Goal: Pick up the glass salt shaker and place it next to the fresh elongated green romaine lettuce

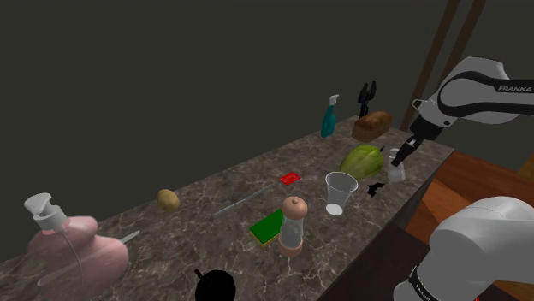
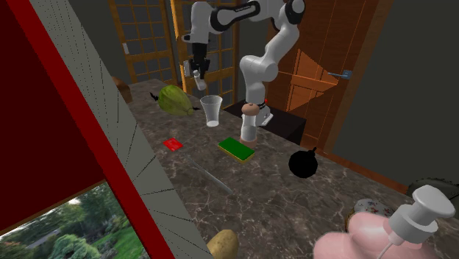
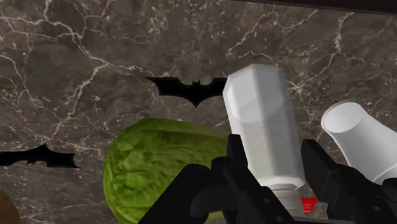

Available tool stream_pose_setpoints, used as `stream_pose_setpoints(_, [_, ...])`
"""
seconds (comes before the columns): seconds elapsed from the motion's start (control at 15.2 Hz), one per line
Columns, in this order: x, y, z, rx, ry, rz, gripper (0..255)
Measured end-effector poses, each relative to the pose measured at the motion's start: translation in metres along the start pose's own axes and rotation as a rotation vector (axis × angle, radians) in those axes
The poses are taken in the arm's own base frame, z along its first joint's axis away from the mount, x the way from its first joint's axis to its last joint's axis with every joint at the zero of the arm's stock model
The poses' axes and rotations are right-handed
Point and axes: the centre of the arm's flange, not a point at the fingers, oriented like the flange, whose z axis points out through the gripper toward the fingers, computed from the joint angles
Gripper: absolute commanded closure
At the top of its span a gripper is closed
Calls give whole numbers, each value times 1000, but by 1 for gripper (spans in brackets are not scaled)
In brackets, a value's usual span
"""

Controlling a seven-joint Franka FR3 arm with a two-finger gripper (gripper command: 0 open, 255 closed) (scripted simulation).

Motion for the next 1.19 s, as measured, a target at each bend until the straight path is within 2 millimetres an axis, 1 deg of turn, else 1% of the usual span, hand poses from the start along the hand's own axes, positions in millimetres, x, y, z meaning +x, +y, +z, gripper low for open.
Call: stream_pose_setpoints(1.19, [-23, 11, 92, 0, 0, 0, 255])
